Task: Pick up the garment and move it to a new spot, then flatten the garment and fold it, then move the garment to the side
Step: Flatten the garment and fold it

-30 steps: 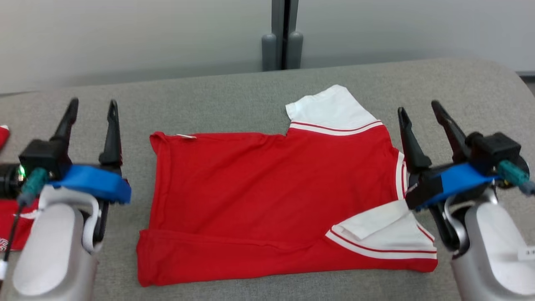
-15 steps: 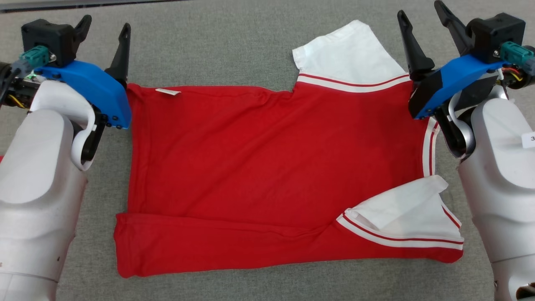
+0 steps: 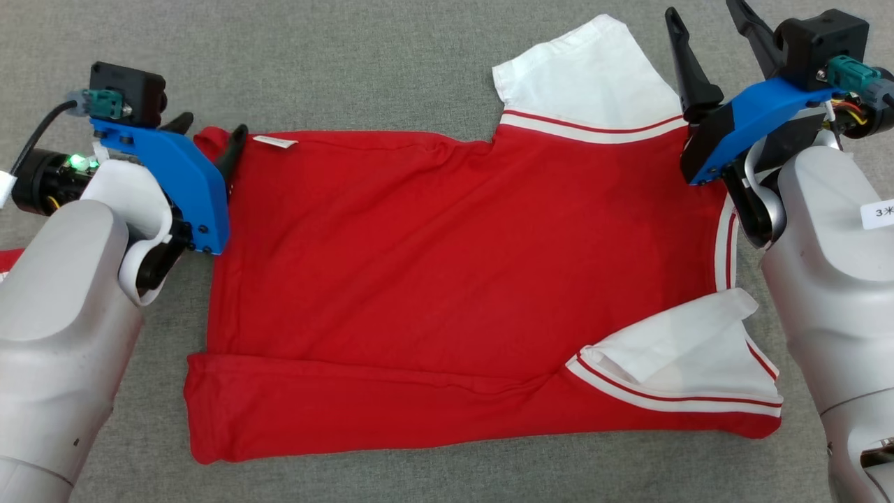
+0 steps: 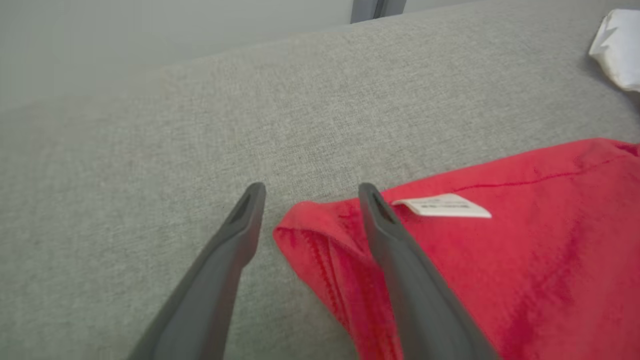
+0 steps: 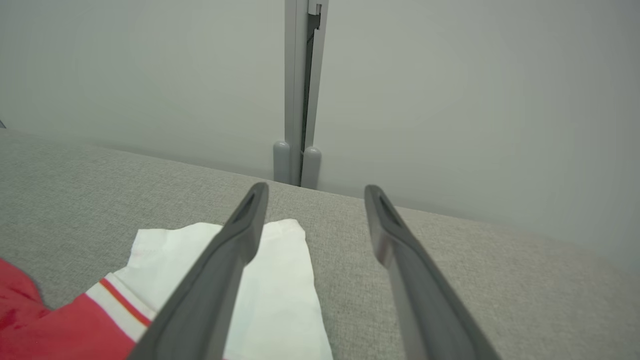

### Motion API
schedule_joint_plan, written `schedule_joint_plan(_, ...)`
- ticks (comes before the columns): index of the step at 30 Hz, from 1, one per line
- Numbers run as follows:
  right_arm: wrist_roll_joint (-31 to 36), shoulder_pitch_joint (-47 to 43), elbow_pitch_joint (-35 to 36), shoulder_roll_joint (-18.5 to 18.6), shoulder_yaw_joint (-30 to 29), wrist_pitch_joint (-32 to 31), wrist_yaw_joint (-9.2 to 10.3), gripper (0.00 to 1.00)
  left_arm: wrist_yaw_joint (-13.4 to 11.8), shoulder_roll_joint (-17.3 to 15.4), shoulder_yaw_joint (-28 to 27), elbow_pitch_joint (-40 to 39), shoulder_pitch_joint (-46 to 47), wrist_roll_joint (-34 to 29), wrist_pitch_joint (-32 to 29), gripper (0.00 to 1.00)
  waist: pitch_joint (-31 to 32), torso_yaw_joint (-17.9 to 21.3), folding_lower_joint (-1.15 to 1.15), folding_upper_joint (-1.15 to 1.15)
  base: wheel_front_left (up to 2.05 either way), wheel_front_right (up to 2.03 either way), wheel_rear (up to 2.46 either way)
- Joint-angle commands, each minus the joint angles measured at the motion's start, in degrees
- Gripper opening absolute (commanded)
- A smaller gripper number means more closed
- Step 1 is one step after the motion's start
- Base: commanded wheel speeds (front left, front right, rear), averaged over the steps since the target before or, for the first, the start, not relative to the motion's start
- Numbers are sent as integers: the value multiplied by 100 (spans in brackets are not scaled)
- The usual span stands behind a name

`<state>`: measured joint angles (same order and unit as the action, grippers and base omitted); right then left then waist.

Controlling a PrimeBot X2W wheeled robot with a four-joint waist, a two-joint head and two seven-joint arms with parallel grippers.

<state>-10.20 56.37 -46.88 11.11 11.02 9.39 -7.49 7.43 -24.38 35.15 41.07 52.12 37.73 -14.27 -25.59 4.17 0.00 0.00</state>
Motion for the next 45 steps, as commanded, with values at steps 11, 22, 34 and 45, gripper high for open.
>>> schedule_joint_plan(11, -116, 396, -608, -43, 219, 246, -1, 100, 4, -223, 571, 303, 197, 560, -414, 38, -87, 20, 0, 0, 0, 0, 0)
schedule_joint_plan(22, -200, 837, -1140, 82, 476, -33, -1, 100, 4, -138, 885, 126, 402, 762, -55, 0, -222, -209, 0, 0, 0, 0, 0)
schedule_joint_plan(34, -205, 1629, -2008, 331, 747, -1132, -1, 100, 4, 57, 1260, -302, 630, 744, 337, 0, -497, -681, 0, 0, 0, 0, 0)
schedule_joint_plan(45, -233, 2110, -2498, 460, 849, -1952, -1, 100, 4, 181, 1446, -498, 816, 808, 583, 0, -735, -934, 0, 0, 0, 0, 0)
